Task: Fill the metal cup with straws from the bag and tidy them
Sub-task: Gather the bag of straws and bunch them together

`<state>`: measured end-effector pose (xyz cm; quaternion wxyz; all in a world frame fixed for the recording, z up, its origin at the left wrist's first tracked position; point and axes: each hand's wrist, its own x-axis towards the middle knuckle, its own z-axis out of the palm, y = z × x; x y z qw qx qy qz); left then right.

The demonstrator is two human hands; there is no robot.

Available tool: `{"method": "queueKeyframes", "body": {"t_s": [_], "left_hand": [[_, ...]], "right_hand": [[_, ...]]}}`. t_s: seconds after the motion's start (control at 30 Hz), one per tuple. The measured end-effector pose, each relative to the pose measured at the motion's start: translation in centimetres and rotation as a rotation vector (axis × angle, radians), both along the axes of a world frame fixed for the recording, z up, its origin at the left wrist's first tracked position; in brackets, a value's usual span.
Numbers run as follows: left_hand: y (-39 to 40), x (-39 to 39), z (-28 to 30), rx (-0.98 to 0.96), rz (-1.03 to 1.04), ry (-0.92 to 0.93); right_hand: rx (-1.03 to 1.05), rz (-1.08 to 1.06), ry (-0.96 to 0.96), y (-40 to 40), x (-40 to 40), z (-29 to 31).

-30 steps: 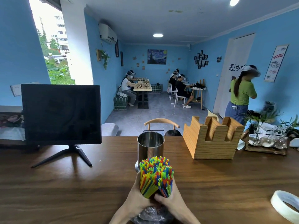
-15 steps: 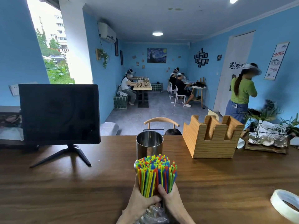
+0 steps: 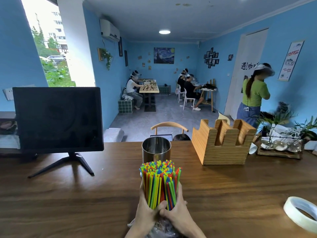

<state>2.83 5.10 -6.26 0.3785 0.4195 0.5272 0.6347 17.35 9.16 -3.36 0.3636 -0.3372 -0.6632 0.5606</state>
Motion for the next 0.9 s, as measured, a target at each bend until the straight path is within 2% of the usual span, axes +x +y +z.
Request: {"method": "queueKeyframes", "body": {"t_s": [0.17,0.4,0.63,0.73,0.9], "left_hand": [[-0.2,0.0,1.2,-0.039,-0.034,-0.07],[-1.0,-0.7,2.4,-0.112,-0.148,0.077],[-1.4,-0.4,2.9,-0.124,-0.188,-0.059],[-1.5,-0.5,3.0,-0.132,-0.204,-0.103],[-1.2,-0.8,3.0,-0.105,-0.184,0.015]], "right_hand": [[0.012,0.021,-0.03,0.4,0.2,0.2],[0.01,0.059,-0.092,0.6,0.3,0.0],[0.016,0.077,-0.092,0.2,0.0,0.2],[0.041,0.019,-0.099,-0.1,-0.4,0.1],[0.056,-0.022,-0.09,-0.3,-0.7,-0.2]]}}
